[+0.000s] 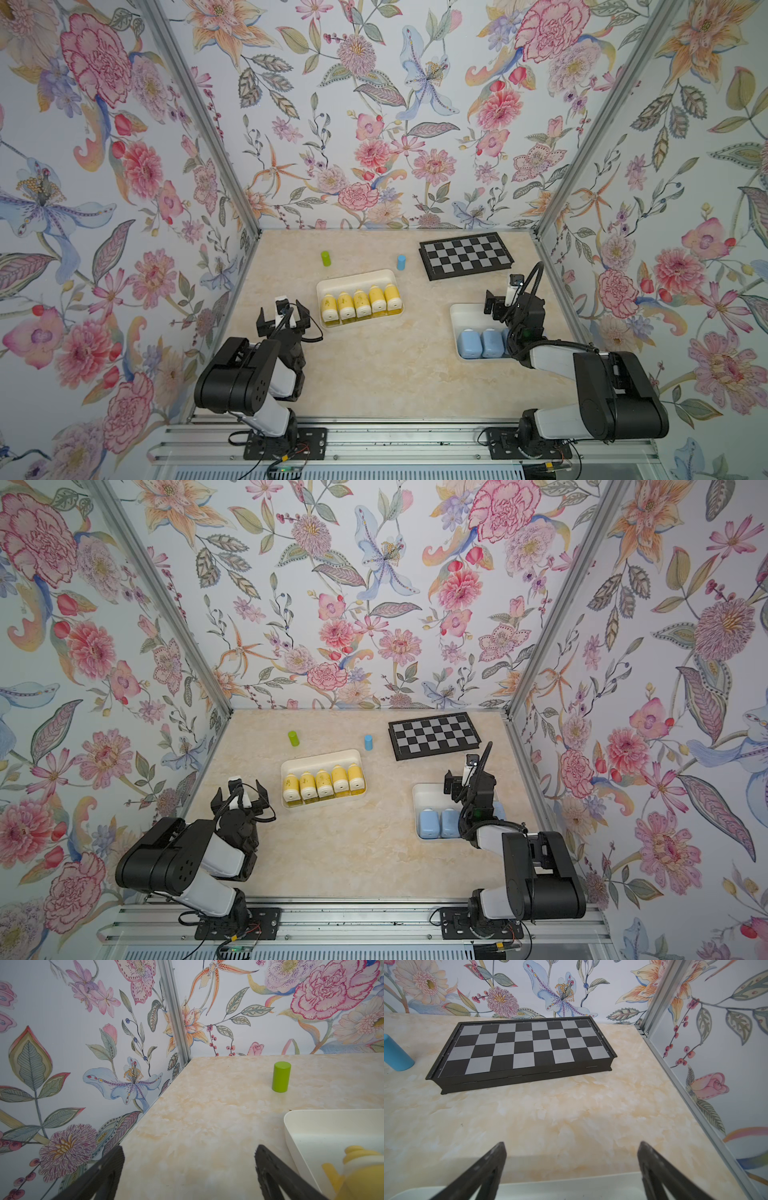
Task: Place the pencil sharpeners by color into the storage box
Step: Reset both arms
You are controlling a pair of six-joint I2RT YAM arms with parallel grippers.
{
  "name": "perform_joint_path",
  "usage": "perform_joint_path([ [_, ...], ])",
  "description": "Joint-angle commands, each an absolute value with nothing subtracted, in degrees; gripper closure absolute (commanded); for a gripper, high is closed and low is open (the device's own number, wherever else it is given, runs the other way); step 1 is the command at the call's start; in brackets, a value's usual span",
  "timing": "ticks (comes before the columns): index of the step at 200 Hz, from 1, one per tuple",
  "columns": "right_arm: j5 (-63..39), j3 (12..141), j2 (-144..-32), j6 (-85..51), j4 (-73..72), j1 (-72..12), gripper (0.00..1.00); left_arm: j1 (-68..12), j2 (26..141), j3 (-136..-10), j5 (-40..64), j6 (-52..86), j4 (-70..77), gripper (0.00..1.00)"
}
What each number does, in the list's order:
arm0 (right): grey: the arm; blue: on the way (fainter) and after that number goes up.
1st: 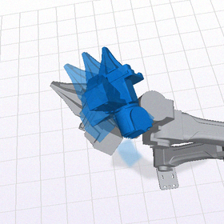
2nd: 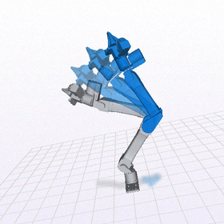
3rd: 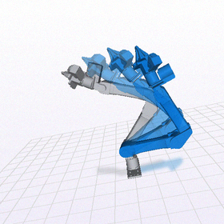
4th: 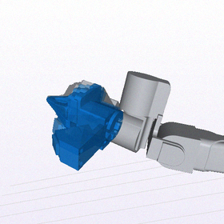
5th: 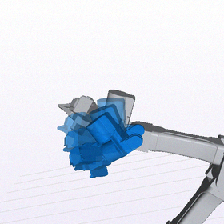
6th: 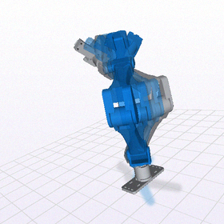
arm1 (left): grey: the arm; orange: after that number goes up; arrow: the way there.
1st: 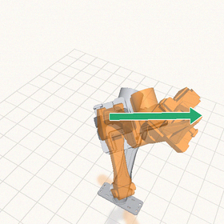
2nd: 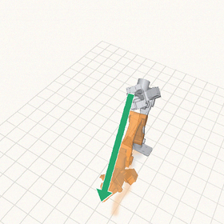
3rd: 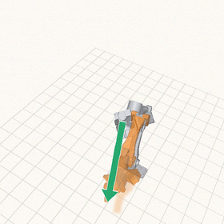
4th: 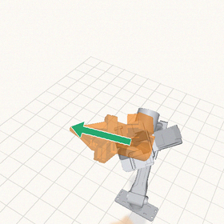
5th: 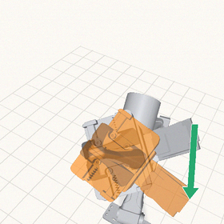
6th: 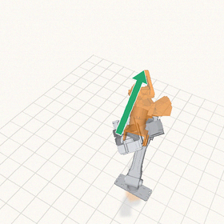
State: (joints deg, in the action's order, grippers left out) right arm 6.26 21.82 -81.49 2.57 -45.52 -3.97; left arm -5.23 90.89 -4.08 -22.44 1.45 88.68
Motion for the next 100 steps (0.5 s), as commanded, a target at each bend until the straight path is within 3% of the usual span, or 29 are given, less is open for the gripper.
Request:
perform_joint_path([
  [1, 5.74, 20.37, -82.9, 3.36, -52.08, -3.47, 0.0, -4.81, 91.06, -3.73, -21.29, 0.36, 96.06, 0.01],
  [100, 5.05, 15.91, -87.6, 1.77, -63.89, -2.02, 0.0, -4.77, 90.63, -7.24, -21.4, 0.26, 88.69, 0.01],
])
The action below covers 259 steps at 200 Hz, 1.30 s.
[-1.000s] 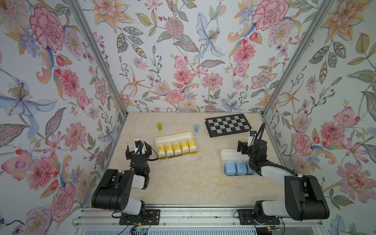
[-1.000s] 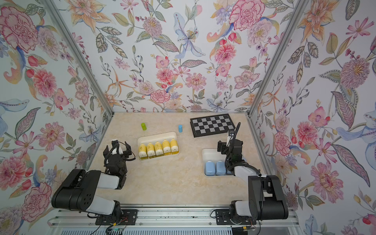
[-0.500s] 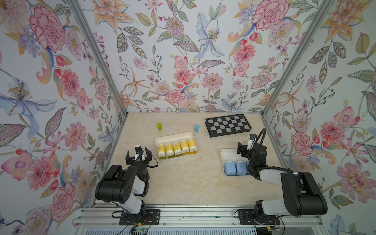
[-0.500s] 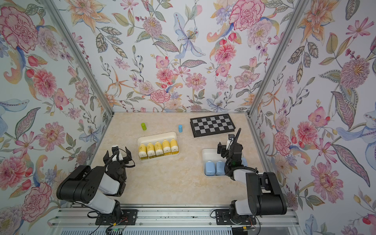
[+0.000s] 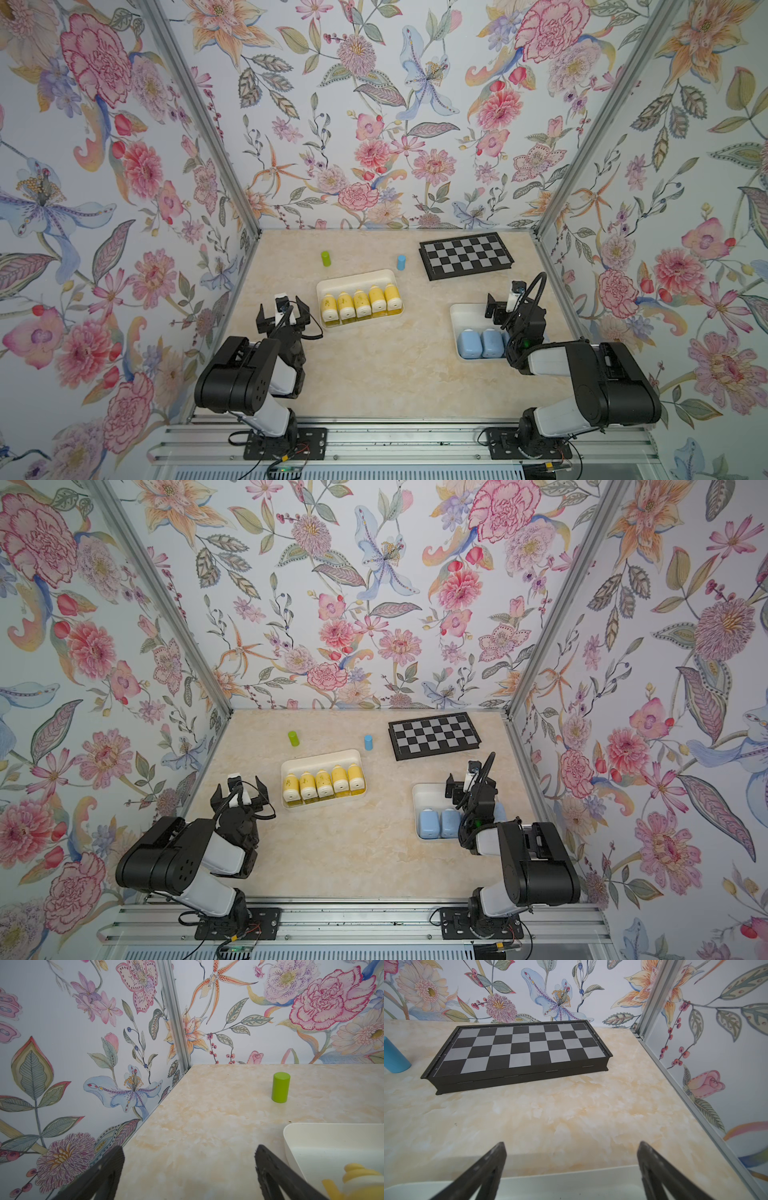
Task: Place the pencil sharpeners by color into the storage box
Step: Reset both arms
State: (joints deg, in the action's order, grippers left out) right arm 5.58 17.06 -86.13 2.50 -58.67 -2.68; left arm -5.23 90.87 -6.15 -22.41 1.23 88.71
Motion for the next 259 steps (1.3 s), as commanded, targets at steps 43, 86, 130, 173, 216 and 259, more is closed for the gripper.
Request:
perform_joint_path([
  [43, 4.94, 15.68, -88.26, 1.67, -64.86, -1.9, 0.0, -4.77, 90.53, -8.57, -21.15, 0.19, 86.14, 0.0],
  [86, 5.07, 16.87, -88.25, 1.58, -62.59, -1.85, 0.0, -4.78, 90.45, -8.87, -21.36, 0.35, 84.3, 0.01],
  [130, 5.02, 16.93, -88.35, 1.58, -62.69, -1.85, 0.0, -4.78, 90.48, -8.86, -21.36, 0.29, 84.31, 0.01],
  [173, 5.16, 16.83, -88.24, 1.67, -62.66, -1.93, 0.0, -4.8, 90.46, -8.88, -21.43, 0.26, 84.29, 0.0],
  [216, 5.1, 16.82, -88.27, 1.68, -62.67, -1.96, 0.0, -4.83, 90.44, -8.88, -21.41, 0.26, 84.33, 0.01],
  [259, 5.22, 16.89, -88.29, 1.77, -62.66, -1.93, 0.0, -4.83, 90.52, -8.85, -21.36, 0.26, 84.3, 0.01],
])
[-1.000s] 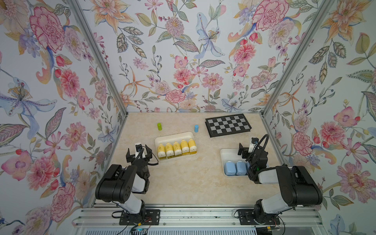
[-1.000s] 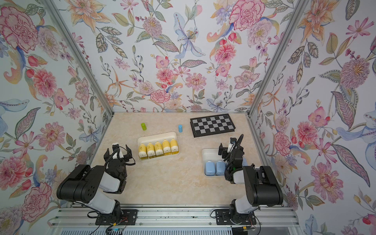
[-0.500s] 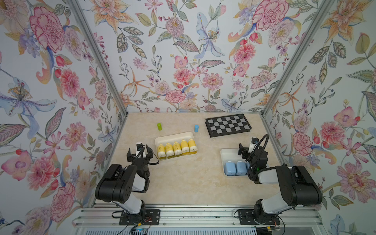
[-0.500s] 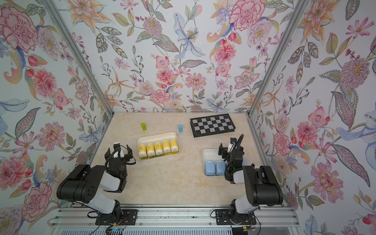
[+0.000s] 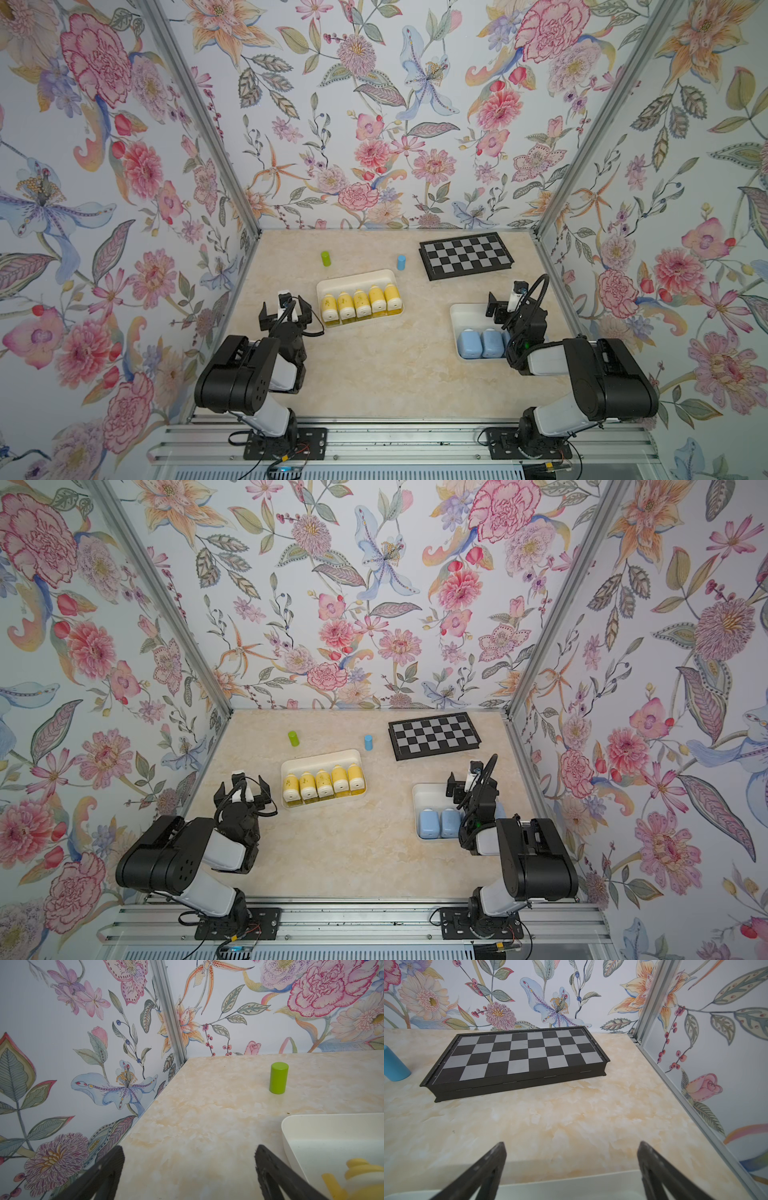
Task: Place the pencil sharpeners by color into the storage box
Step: Reset both arms
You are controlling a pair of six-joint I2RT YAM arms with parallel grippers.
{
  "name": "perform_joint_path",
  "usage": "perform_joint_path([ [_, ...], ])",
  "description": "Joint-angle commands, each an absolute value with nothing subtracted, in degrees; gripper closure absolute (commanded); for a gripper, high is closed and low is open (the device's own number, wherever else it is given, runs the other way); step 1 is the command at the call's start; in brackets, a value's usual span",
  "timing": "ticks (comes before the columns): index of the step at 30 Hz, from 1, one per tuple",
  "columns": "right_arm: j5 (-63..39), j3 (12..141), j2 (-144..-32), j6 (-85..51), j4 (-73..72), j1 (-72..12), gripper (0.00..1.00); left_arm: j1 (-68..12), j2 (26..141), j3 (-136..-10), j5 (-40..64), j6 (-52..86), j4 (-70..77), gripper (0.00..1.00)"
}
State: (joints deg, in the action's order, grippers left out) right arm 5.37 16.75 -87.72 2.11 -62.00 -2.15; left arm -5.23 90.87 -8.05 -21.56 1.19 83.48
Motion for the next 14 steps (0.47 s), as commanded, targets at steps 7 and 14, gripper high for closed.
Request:
perform_joint_path([
  [7, 5.19, 16.92, -88.29, 1.8, -62.66, -1.98, 0.0, -4.83, 90.61, -8.88, -21.35, 0.35, 83.95, 0.01],
  [14, 5.19, 16.88, -88.23, 1.72, -62.67, -2.04, 0.0, -4.68, 90.49, -8.88, -21.34, 0.35, 84.11, 0.01],
])
